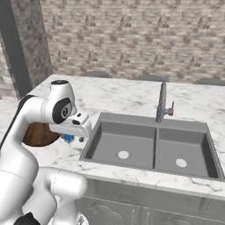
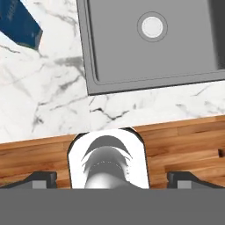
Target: Gather the eggs and milk located in the vicinity of the sink area and place them right next to the bowl.
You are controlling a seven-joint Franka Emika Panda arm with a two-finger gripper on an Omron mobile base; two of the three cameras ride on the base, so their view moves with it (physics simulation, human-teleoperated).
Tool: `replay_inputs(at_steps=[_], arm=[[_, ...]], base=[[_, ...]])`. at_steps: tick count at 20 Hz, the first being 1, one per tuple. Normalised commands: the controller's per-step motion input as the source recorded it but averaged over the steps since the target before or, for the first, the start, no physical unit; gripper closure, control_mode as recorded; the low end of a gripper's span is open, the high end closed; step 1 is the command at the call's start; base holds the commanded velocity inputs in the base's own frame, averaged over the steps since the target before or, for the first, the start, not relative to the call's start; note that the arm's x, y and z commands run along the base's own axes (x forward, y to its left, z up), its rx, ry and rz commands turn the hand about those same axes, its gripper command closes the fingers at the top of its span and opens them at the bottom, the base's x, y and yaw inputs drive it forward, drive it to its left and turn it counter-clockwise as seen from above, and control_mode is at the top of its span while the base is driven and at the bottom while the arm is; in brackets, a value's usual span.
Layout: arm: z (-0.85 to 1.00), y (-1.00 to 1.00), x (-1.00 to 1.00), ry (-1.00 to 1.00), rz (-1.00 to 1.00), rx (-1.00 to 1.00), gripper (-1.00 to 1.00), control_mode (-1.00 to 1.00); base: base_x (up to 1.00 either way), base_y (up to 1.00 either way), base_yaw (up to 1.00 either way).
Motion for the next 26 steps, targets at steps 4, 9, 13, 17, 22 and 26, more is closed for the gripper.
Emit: replay_inputs(at_steps=[4, 9, 13, 17, 22, 26], arm=[[0.00, 0.00, 0.00, 0.00, 0.00, 0.00, -1.00, 1.00], [0.00, 0.00, 0.00, 0.00, 0.00, 0.00, -1.00, 1.00], [0.00, 0.00, 0.00, 0.00, 0.00, 0.00, -1.00, 1.00], [0.00, 0.00, 0.00, 0.00, 0.00, 0.00, -1.00, 1.00], [0.00, 0.00, 0.00, 0.00, 0.00, 0.00, -1.00, 1.00], [0.00, 0.00, 0.00, 0.00, 0.00, 0.00, -1.00, 1.00]], base=[[0.03, -0.80, 0.00], [0.18, -0.77, 0.00], [0.31, -0.76, 0.00], [0.33, -0.78, 0.00], [0.21, -0.93, 0.00], [0.01, -1.00, 0.00]])
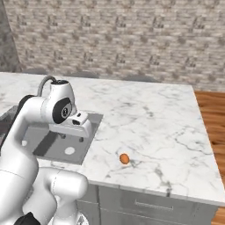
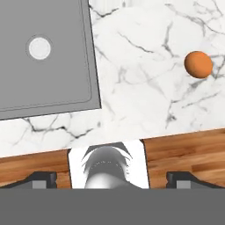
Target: Gather the eggs and milk located in the vicinity of the sink area and place them right next to the bowl.
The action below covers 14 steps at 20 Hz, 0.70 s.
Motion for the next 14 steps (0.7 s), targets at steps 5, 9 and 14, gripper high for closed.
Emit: replay_inputs(at_steps=[5, 9, 14], arm=[[0.00, 0.00, 0.00, 0.00, 0.00, 0.00, -1.00, 1.00], [0.00, 0.00, 0.00, 0.00, 0.00, 0.00, -1.00, 1.00], [-0.02, 0.02, 0.31, 0.01, 0.05, 0.00, -1.00, -1.00]], base=[[0.00, -0.99, 0.00], [0.14, -0.67, 0.01], [0.00, 0.00, 0.00]])
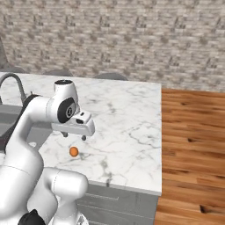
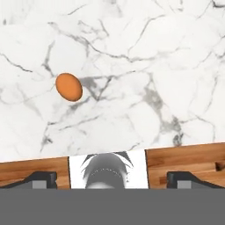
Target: Gather the eggs and milk located in the vicinity of the sink area and place them right next to the bowl.
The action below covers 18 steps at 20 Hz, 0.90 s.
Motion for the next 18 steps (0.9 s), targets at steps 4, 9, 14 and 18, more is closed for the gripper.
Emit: replay_inputs(at_steps=[4, 9, 14, 18], arm=[[-0.13, 0.59, 0.34, 0.08, 0.07, 0.05, -1.00, -1.00], [-0.29, 0.77, 0.14, 0.11, 0.07, 0.02, -1.00, -1.00], [-0.15, 0.07, 0.45, 0.03, 0.20, 0.00, -1.00, -1.00], [-0.49, 0.00, 0.52, -0.03, 0.23, 0.00, -1.00, -1.00]], base=[[0.00, 0.00, 0.00], [0.00, 0.00, 0.00], [0.00, 0.00, 0.00], [0.00, 0.00, 0.00]])
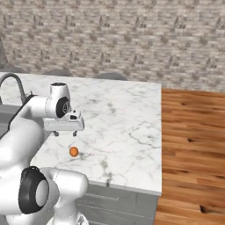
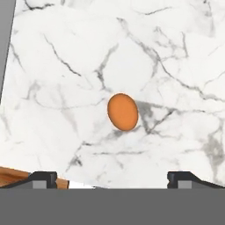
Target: Gather the eggs and milk located in the vicinity of the sink area and place them right next to the bowl.
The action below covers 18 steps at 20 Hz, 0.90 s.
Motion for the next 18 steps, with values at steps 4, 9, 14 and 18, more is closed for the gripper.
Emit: replay_inputs(at_steps=[4, 9, 14, 18], arm=[[-0.42, -0.02, 0.27, -0.04, 0.16, 0.00, -1.00, -1.00], [-0.34, 0.00, 0.09, 0.01, 0.11, 0.00, -1.00, -1.00], [-0.46, 0.00, 0.10, 0.01, 0.04, 0.00, -1.00, -1.00], [-0.37, 0.00, 0.16, 0.01, 0.00, 0.00, -1.00, -1.00]], base=[[0.00, 0.00, 0.00], [0.00, 0.00, 0.00], [0.00, 0.00, 0.00], [0.00, 0.00, 0.00]])
